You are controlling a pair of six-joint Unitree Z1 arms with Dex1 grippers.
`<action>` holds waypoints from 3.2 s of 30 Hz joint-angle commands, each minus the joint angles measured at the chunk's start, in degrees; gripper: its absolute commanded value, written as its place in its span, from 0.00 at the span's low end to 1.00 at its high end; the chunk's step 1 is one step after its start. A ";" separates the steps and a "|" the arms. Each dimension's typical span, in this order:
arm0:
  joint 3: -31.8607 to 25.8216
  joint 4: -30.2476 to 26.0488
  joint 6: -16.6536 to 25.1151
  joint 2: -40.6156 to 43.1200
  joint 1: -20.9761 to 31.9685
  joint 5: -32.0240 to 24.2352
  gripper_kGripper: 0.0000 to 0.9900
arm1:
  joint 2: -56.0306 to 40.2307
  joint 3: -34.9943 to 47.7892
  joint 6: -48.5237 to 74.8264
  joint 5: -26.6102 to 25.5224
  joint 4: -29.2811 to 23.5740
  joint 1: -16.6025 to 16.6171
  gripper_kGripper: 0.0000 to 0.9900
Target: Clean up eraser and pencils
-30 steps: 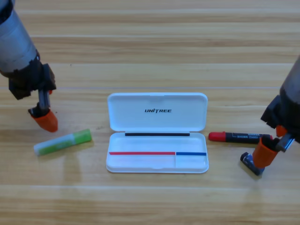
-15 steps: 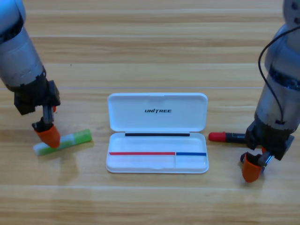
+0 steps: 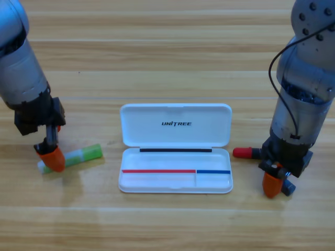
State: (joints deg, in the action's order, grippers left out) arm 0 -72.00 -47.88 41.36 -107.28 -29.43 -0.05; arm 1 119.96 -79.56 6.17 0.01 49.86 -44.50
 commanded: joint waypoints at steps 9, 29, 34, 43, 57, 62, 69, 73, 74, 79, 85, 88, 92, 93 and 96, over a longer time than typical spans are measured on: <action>4.94 5.08 -1.64 -1.44 0.96 -0.30 0.97 | 3.88 2.21 1.30 -0.45 -0.82 2.75 0.01; 8.54 12.90 -2.43 -5.40 0.87 1.28 0.97 | -4.03 -3.24 0.33 -3.79 6.56 1.17 0.00; 8.89 14.05 -2.43 -6.36 0.87 1.37 0.97 | -2.71 -6.66 11.93 -2.82 6.56 -2.26 0.00; 9.95 16.51 -2.08 -7.77 0.96 1.64 0.95 | 2.21 -16.68 23.27 1.22 9.73 -8.32 0.00; 9.51 16.33 2.85 -9.26 1.40 1.64 0.17 | 8.01 -21.34 28.72 0.35 10.25 -10.61 0.00; 9.33 15.89 3.37 -8.38 1.40 2.43 0.00 | 9.59 -22.40 29.60 0.35 10.25 -10.61 0.00; 8.98 13.69 4.34 -6.27 1.40 2.69 0.00 | 11.09 -23.71 30.48 0.35 10.25 -10.43 0.00; 8.54 12.55 4.43 -5.13 1.40 2.69 0.00 | 11.61 -24.15 30.66 0.43 10.25 -10.08 0.00; 8.46 12.20 4.43 -5.13 1.40 2.69 0.00 | 11.70 -24.15 30.74 0.52 10.25 -9.99 0.00; 7.93 11.15 4.43 -4.69 1.40 2.69 0.00 | 11.88 -24.15 31.01 0.70 10.25 -9.64 0.00; 6.96 9.74 4.43 -4.16 1.40 2.60 0.00 | 11.88 -23.98 31.10 0.70 10.25 -9.55 0.00; 6.52 9.12 4.60 -3.90 1.40 2.60 0.00 | 11.79 -23.71 31.01 0.87 10.25 -9.55 0.09; 6.17 8.60 4.69 -3.64 1.40 2.60 0.00 | 11.35 -23.01 30.92 1.22 10.25 -9.55 0.67; 6.08 8.51 4.69 -3.64 1.40 2.60 0.00 | 11.26 -22.92 30.74 1.49 10.25 -9.55 0.80; 5.99 8.51 4.69 -3.46 1.40 2.51 0.00 | 10.65 -22.92 30.48 2.10 10.25 -9.46 0.90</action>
State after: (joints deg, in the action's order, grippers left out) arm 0 -65.87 -38.90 45.51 -111.67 -29.39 2.02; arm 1 128.30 -103.85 37.01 0.55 59.07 -53.60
